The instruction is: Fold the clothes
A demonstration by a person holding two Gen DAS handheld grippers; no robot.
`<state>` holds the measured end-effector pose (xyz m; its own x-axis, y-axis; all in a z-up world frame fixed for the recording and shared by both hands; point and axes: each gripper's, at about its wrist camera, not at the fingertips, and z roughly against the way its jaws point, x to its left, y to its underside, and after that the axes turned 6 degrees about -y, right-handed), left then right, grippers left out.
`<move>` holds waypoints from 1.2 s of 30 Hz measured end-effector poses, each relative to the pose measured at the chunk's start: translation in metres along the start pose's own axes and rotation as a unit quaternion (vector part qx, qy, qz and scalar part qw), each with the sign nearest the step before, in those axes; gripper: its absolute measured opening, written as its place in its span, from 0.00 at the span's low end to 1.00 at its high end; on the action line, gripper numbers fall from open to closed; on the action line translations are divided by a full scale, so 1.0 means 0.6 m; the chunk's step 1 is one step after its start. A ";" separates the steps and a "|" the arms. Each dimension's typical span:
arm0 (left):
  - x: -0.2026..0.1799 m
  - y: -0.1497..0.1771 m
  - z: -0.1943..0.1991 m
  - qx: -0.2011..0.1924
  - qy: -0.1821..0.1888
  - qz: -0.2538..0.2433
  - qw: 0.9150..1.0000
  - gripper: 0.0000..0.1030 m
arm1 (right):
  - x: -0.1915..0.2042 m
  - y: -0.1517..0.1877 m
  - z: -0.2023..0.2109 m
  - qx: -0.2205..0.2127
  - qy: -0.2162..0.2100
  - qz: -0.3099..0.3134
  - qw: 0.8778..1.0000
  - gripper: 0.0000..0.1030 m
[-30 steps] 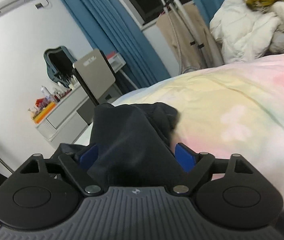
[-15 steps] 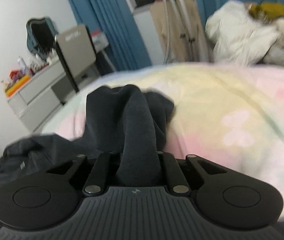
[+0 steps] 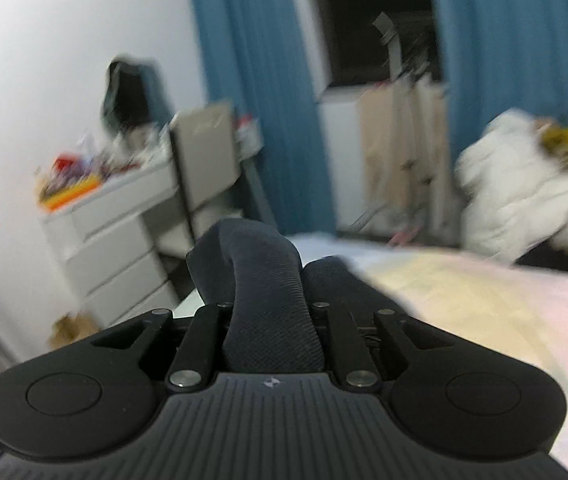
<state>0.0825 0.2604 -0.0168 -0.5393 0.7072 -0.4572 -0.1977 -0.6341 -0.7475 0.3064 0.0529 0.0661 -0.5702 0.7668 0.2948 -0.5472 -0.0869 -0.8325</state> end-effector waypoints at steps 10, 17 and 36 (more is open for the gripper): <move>0.023 -0.010 -0.026 0.020 -0.014 0.024 0.999 0.84 | -0.020 0.074 -0.096 0.052 -0.155 -0.046 0.985 0.69; 0.009 0.006 -0.008 0.021 -0.005 0.017 1.000 0.84 | -0.152 0.060 0.017 -0.111 -0.198 -0.142 0.963 0.91; -0.016 0.031 -0.025 0.034 -0.002 -0.011 0.999 0.84 | -0.329 0.117 -0.064 -0.067 0.051 -0.275 0.958 0.04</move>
<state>0.0961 0.2467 -0.0336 -0.5380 0.7197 -0.4389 -0.2640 -0.6383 -0.7231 0.4044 -0.0802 -0.0686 -0.1524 0.7322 0.6638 -0.6600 0.4246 -0.6198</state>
